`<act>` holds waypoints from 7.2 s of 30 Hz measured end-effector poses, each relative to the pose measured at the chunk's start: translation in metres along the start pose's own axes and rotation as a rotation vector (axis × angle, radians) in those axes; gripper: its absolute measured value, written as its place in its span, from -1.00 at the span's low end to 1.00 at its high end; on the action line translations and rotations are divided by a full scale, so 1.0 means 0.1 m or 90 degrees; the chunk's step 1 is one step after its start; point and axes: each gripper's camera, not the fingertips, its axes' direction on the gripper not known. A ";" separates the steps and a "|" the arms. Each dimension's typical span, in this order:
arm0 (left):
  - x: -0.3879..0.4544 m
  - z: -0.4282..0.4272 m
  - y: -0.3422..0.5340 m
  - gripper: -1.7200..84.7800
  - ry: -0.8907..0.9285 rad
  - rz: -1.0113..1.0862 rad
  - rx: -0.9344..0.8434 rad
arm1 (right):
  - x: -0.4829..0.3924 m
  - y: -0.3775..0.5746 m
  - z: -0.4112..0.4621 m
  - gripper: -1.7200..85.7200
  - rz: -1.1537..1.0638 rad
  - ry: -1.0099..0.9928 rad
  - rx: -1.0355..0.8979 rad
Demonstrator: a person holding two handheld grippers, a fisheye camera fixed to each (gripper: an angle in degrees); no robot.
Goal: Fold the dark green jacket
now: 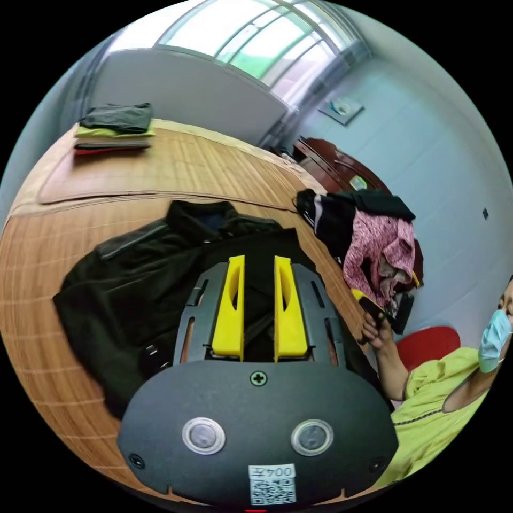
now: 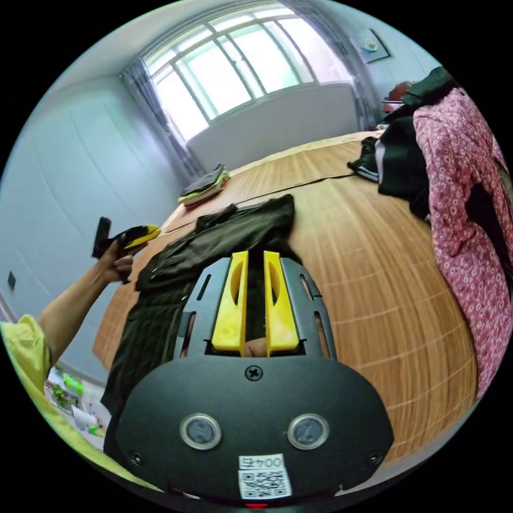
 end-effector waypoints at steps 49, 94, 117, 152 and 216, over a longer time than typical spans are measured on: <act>1.91 3.25 -1.12 -0.84 -0.059 0.001 -0.094 | -0.06 -0.46 1.02 -0.98 0.031 -0.044 -0.226; 1.96 0.46 1.85 -0.96 -0.596 0.000 0.095 | 0.85 -0.52 0.82 -0.98 0.083 -0.094 -0.200; 1.24 0.72 3.30 -0.89 -0.457 -0.379 0.297 | 0.47 -0.66 0.59 -0.97 0.015 0.019 -0.187; -0.35 0.67 4.23 -0.95 -0.216 -0.586 0.333 | -5.21 0.50 0.95 -0.78 -1.266 0.068 -0.087; -0.10 1.20 3.49 -0.96 -0.194 -0.479 0.286 | -4.11 -2.54 3.24 -0.94 -0.474 -0.202 -0.404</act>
